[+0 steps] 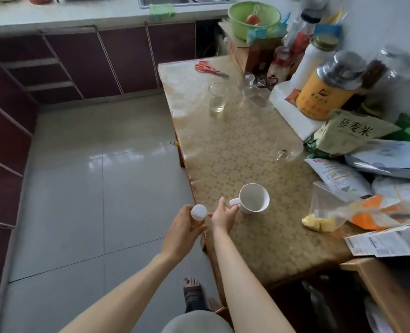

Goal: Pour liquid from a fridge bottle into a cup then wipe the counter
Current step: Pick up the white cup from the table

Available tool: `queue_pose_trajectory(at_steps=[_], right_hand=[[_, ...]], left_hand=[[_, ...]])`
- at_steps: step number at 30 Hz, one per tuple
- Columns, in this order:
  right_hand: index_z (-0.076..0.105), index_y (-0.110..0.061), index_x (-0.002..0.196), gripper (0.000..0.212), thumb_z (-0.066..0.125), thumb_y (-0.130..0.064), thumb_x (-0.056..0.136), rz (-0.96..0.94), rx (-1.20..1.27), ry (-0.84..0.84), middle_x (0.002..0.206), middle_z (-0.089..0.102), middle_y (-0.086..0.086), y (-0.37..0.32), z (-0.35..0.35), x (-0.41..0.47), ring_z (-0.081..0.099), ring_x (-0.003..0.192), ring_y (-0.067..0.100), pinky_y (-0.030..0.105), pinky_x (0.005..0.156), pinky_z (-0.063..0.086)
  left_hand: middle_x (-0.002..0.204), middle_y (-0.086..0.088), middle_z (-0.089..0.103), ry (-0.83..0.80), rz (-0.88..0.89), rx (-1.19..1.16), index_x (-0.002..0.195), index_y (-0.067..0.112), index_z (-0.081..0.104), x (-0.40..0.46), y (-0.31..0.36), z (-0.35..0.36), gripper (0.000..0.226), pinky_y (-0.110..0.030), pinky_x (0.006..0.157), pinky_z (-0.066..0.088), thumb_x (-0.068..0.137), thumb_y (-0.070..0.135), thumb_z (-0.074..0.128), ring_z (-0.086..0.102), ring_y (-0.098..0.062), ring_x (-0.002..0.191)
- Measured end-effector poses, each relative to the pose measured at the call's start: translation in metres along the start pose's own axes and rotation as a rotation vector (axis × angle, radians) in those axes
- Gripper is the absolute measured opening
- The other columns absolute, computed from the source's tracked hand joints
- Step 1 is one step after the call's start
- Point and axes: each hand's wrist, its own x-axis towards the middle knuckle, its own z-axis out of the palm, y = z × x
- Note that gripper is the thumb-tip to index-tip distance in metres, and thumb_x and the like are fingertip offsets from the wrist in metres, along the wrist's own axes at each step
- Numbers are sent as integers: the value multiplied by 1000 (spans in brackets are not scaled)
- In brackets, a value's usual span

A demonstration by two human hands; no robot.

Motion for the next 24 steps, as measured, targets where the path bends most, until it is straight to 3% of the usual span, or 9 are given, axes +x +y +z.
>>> queue_pose_trajectory(at_steps=[3,5,7,9,12,15,17,20,24], right_hand=[[43,-23,122,29,42,-45,104,53,145,22,102,57,-6,-9,7,4,72,60,24,48,78,60],[53,-14,116,35,38,-44,105,53,203,55,104,62,4,-8,9,12,67,52,20,43,72,59],[57,-14,96,38,36,-45,106,34,245,88,94,63,7,-6,10,17,66,50,19,41,69,55],[55,-18,84,41,36,-47,105,8,229,128,85,63,4,-7,11,17,65,51,18,45,76,57],[55,-17,84,42,35,-47,106,-47,128,118,79,63,0,-4,12,9,67,60,20,50,82,59],[63,-14,106,46,37,-51,104,-164,-41,-30,92,68,2,3,13,-13,69,76,20,45,82,58],[61,-16,100,42,39,-50,104,-243,-188,-174,86,66,-1,11,15,-33,65,70,15,37,75,56],[55,-24,83,43,36,-59,99,-385,-436,-350,71,63,-4,23,23,-69,66,70,22,48,78,57],[53,-19,88,39,33,-47,106,-568,-710,-616,75,67,3,31,40,-134,67,70,25,49,74,56]], left_hand=[[108,15,59,13,-13,1,112,40,42,8,-2,-1,42,-40,76,57,85,43,74,63,-7,95],[109,13,60,19,-21,-19,114,39,42,13,-6,-2,44,-42,78,57,85,42,75,63,-8,96],[109,13,59,30,-29,-34,115,37,43,16,-7,-4,45,-41,80,57,84,41,76,63,-9,96],[108,14,59,46,-38,-46,114,38,44,18,-8,-7,45,-41,80,57,84,42,76,63,-9,96],[105,15,61,79,-51,-65,110,41,42,17,-10,-17,44,-34,77,55,83,41,77,65,-8,94],[103,13,63,146,-71,-64,111,37,42,7,-15,-37,45,-36,72,54,83,44,77,65,-10,91],[101,14,65,212,-90,-81,111,35,42,-5,-24,-56,46,-40,72,55,82,46,77,65,-10,88],[100,9,66,330,-102,-95,112,35,40,-34,-46,-92,50,-44,71,57,81,48,77,67,-16,85],[102,7,64,482,-153,-113,112,35,38,-95,-83,-143,53,-45,73,58,80,49,78,65,-19,87]])
